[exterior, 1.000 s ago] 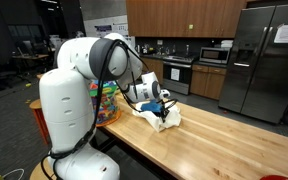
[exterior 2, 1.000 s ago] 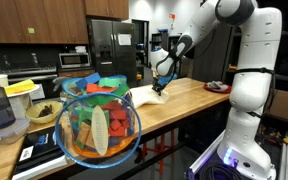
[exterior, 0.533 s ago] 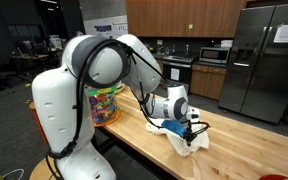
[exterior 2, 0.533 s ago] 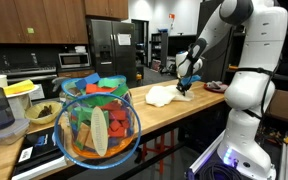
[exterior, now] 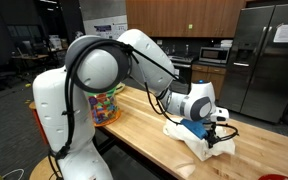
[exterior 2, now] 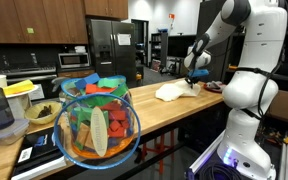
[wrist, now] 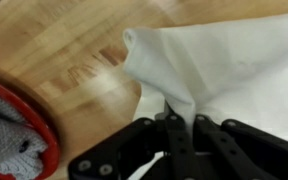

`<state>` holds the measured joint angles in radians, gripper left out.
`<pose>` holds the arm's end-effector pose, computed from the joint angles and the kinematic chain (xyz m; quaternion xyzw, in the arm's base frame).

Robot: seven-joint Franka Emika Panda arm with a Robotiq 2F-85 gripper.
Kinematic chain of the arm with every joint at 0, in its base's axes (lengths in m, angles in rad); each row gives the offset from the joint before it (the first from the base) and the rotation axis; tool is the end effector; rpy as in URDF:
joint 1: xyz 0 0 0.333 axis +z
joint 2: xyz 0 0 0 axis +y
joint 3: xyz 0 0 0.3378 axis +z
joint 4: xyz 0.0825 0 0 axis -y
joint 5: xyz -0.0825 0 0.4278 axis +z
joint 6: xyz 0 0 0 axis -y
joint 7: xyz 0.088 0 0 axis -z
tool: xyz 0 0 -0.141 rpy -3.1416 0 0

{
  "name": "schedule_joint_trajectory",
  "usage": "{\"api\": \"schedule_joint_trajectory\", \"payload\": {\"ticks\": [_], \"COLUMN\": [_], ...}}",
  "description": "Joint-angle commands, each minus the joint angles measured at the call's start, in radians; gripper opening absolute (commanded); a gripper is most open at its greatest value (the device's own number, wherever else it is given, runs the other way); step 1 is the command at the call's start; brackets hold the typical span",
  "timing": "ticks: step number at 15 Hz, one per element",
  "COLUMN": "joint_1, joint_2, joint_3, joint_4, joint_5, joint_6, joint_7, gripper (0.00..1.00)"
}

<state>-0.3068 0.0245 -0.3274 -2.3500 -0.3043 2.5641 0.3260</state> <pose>0.4506 -0.3329 0.2969 0.9273 -0.3488 0.0775 0.1116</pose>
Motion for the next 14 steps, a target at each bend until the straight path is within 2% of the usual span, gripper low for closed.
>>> {"api": "schedule_joint_trajectory", "payload": {"ticks": [1, 5, 8, 11, 14], "joint_1": [0.042, 0.104, 0.161, 0.233, 0.306], "joint_2": [0.035, 0.102, 0.146, 0.162, 0.161], "joint_3": [0.046, 0.105, 0.145, 0.187, 0.228], "joint_4": [0.17, 0.376, 0.48, 0.51, 0.491], "joint_5": [0.074, 0.1, 0.076, 0.038, 0.005], "joint_6": [-0.088, -0.185, -0.23, -0.243, -0.236], "joint_7": [0.001, 0.024, 0.043, 0.063, 0.085], "gripper": [0.01, 0.01, 0.01, 0.01, 0.01]}}
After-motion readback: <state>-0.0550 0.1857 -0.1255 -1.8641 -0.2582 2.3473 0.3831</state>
